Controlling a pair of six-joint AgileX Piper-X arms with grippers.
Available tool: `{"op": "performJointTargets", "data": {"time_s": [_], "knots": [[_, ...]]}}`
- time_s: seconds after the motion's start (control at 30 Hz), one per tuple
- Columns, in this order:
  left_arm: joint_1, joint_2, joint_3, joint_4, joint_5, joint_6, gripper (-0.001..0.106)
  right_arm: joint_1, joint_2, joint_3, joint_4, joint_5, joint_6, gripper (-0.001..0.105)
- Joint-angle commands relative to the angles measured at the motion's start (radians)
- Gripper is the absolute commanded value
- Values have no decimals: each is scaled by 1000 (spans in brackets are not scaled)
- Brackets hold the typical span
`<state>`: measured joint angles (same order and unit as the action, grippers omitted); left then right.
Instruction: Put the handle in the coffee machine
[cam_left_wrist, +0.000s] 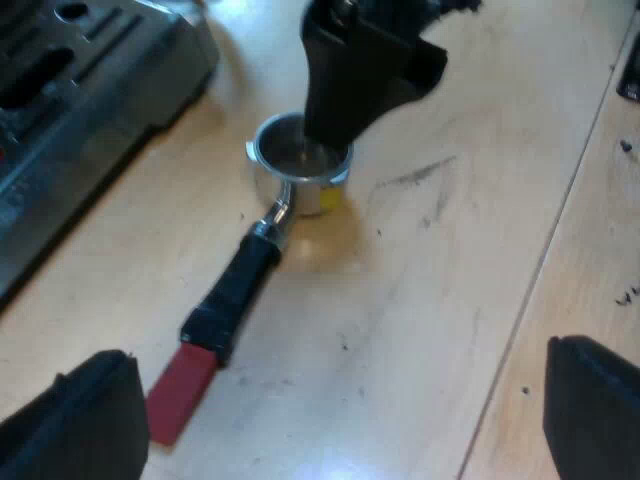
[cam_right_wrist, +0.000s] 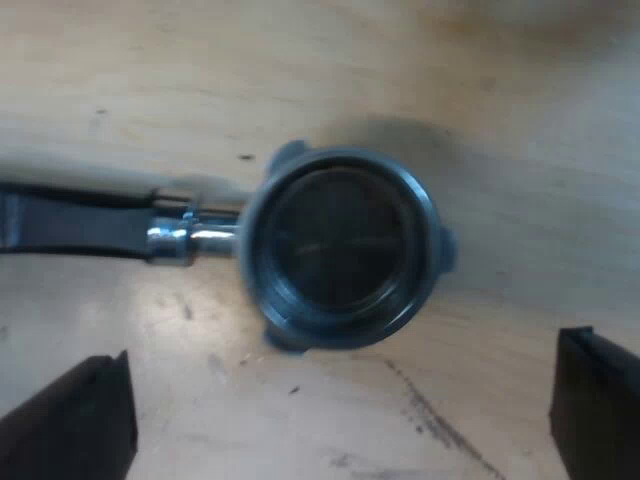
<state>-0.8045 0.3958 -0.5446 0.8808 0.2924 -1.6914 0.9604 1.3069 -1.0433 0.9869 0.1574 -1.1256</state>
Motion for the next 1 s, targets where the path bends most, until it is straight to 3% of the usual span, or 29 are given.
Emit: {"op": "performJointTargets", "data": {"time_s": [0.03, 0.33, 1.0], "knots": [[-4, 14, -3, -12, 16, -1, 82, -30, 0, 12, -18, -5, 8, 88], [-4, 55, -3, -43, 20, -1, 82, -100, 71, 52, -152, -101, -12, 88], [-4, 55, -3, -50, 20, -1, 82, -100, 265, 52, -227, -157, -63, 87]]}}
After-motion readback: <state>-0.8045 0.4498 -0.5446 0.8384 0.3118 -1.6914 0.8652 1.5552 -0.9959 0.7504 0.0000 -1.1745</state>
